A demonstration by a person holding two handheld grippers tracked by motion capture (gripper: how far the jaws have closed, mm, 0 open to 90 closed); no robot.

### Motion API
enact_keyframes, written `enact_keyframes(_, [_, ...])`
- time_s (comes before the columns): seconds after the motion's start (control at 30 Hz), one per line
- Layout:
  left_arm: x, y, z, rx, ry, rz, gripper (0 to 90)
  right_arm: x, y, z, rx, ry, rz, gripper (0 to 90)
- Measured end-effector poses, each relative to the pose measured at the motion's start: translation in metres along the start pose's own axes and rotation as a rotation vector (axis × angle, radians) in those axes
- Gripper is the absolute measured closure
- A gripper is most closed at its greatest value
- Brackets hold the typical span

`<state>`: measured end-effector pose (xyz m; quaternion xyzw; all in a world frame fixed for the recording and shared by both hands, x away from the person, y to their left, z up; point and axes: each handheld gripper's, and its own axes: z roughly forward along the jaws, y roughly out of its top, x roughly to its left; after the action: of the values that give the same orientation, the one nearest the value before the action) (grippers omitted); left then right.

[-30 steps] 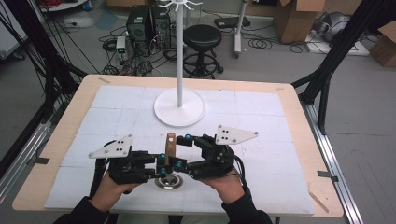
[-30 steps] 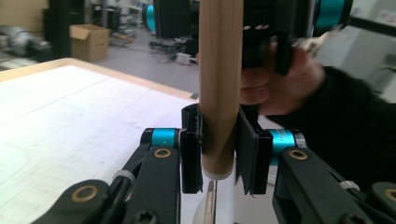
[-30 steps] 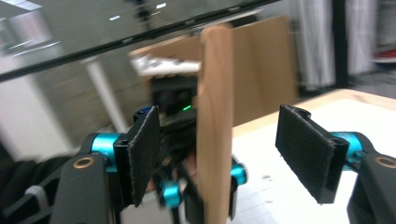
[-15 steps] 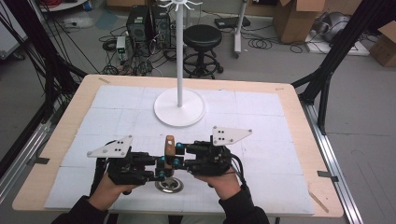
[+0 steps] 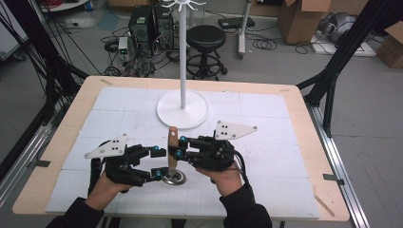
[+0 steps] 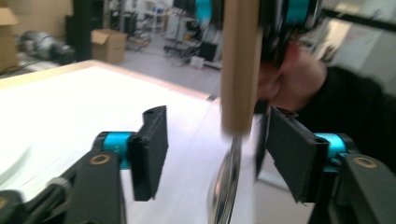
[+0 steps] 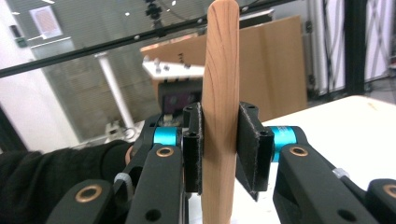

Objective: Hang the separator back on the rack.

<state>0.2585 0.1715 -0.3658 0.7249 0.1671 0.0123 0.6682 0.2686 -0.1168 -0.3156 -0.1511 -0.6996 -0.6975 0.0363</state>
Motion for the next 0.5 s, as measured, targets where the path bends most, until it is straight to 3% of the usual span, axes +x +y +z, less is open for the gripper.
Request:
enact_keyframes(0.13, [0.013,-0.004,-0.016,-0.034,0.078,-0.017,26.9,-0.012,0.011,0.002,0.011,-0.022,-0.019,72.4])
enact_keyframes(0.3, [0.022,-0.009,-0.034,-0.031,0.183,-0.026,17.8,-0.034,0.027,0.005,0.024,-0.022,-0.036,72.3])
enact_keyframes(0.5, [0.028,-0.014,-0.052,-0.046,0.250,-0.022,15.6,-0.062,0.053,0.009,0.032,-0.016,-0.056,72.3])
